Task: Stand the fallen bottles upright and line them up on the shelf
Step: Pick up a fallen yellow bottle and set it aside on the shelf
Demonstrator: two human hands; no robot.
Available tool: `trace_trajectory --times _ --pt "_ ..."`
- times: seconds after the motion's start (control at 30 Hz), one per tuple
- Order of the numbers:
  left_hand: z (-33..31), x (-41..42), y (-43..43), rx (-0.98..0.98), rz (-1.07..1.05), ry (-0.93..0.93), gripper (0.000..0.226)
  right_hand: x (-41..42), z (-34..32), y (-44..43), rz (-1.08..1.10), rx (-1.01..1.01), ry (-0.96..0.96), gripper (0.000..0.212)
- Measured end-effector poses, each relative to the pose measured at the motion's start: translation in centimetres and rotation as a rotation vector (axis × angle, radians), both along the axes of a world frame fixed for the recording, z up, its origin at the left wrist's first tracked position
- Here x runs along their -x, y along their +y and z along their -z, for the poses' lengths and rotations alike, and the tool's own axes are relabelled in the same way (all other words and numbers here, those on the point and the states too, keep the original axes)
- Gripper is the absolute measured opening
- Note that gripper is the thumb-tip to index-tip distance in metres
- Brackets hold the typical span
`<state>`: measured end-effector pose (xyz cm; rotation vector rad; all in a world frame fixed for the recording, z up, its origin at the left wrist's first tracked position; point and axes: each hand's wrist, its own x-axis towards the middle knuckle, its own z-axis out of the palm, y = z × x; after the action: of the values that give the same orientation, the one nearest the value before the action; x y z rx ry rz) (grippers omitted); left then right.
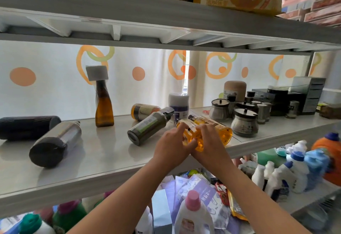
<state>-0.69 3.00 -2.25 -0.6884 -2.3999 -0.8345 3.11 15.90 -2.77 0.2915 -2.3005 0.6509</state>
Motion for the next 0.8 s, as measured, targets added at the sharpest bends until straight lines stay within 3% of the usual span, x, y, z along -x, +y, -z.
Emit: trace_trajectory --times 0.1,0.2,0.3,0.43,0.8 --pt "-0.4 0.7 0.1 0.030 -0.041 -0.026 0.053 0.8 0.2 0.2 0.029 -0.056 -0.009 0.051" --pt "-0.3 1.3 0.3 0.050 -0.020 -0.227 0.066 1.0 0.5 0.4 0.103 -0.131 -0.073 0.063" --pt "0.1 1.2 0.4 -0.006 0.098 -0.392 0.070 0.8 0.8 0.8 0.253 -0.237 0.012 0.053" --pt "0.3 1.2 0.3 -0.036 0.137 -0.405 0.069 0.5 1.0 0.9 0.390 -0.259 0.045 0.063" --pt "0.5 0.9 -0.3 -0.078 0.198 -0.443 0.067 0.4 1.3 0.3 0.371 -0.121 0.028 0.069"
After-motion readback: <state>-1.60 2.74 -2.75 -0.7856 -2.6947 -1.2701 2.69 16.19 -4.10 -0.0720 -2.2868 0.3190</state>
